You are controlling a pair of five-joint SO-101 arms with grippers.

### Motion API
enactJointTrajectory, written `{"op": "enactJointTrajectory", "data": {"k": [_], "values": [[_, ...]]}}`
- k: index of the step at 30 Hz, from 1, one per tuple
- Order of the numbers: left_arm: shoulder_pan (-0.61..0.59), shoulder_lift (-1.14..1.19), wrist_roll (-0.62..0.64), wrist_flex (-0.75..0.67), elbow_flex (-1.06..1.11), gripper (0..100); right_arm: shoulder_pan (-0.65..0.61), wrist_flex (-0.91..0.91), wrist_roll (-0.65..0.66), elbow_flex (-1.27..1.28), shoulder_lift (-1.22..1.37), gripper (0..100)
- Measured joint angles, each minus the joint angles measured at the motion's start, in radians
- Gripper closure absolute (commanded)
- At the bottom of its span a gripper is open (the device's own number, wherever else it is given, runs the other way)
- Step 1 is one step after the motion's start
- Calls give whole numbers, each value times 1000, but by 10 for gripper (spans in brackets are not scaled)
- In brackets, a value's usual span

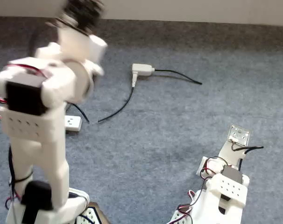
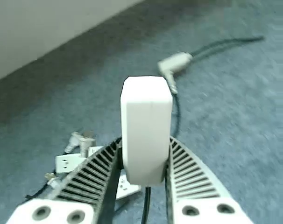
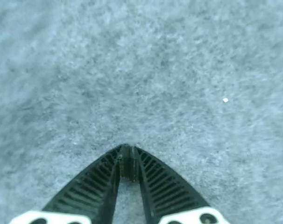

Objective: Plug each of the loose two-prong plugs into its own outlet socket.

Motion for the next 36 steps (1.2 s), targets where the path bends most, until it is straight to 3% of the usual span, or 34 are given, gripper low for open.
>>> {"op": "enactJointTrajectory", "data": {"k": [9,18,23,28,33,36], "values": [[203,-146,60,-342,720,976,43,-8,0,0,0,991],[299,-68,83,-776,1169,973,46,-34,0,2,2,991],[304,104,84,-916,1226,973,46,-41,0,2,2,991],[302,275,84,-939,1172,946,46,-43,0,2,2,991],[302,316,153,-867,1066,803,46,-43,0,2,2,991],[282,316,219,-767,979,793,46,-43,0,2,2,991]]}}
